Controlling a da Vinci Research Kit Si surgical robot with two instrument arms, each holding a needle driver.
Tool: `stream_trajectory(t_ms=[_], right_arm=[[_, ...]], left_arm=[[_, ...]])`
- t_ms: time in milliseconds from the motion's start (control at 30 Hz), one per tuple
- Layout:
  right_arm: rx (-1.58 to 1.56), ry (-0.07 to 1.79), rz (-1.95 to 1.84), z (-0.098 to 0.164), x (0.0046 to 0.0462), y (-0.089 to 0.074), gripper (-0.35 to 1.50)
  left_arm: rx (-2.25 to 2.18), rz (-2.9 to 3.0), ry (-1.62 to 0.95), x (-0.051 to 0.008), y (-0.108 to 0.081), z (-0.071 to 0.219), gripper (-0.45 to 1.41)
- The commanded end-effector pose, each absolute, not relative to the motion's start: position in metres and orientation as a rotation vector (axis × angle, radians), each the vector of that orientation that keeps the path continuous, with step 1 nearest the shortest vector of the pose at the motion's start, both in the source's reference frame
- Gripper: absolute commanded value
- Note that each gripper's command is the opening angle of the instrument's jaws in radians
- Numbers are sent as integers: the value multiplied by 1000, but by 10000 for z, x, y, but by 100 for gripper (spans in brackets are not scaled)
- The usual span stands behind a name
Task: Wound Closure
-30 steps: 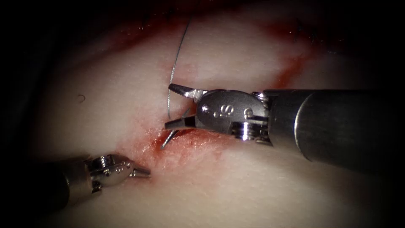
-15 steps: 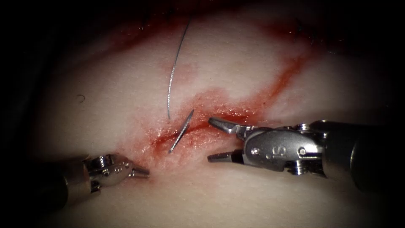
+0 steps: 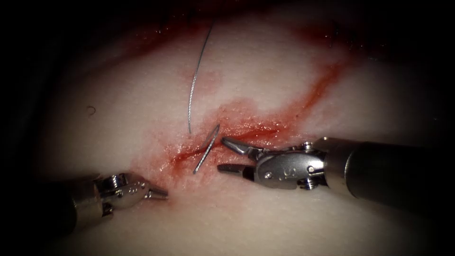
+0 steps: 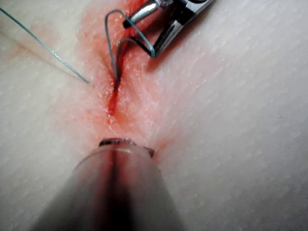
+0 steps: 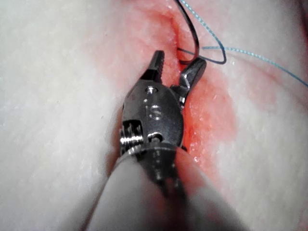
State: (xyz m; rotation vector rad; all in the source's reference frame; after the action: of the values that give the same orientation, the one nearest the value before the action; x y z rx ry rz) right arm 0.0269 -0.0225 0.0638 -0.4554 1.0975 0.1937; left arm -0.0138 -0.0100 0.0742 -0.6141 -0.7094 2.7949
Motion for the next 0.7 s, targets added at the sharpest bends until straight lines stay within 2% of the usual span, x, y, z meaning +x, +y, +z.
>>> stream_trajectory(t_ms=[33, 200, 367, 700], right_arm=[[-457, 1097, 195, 648, 277, -226, 49], [-481, 1113, 225, 641, 280, -219, 51], [-501, 1135, 244, 636, 285, -217, 42], [-532, 1163, 269, 630, 293, -217, 46]], left_arm=[[-616, 2795, -712, -144, -104, 749, 0], [-616, 2795, -712, -144, -104, 749, 0], [-615, 2794, -711, -145, -104, 749, 0], [-611, 2796, -713, -144, -105, 749, 0]])
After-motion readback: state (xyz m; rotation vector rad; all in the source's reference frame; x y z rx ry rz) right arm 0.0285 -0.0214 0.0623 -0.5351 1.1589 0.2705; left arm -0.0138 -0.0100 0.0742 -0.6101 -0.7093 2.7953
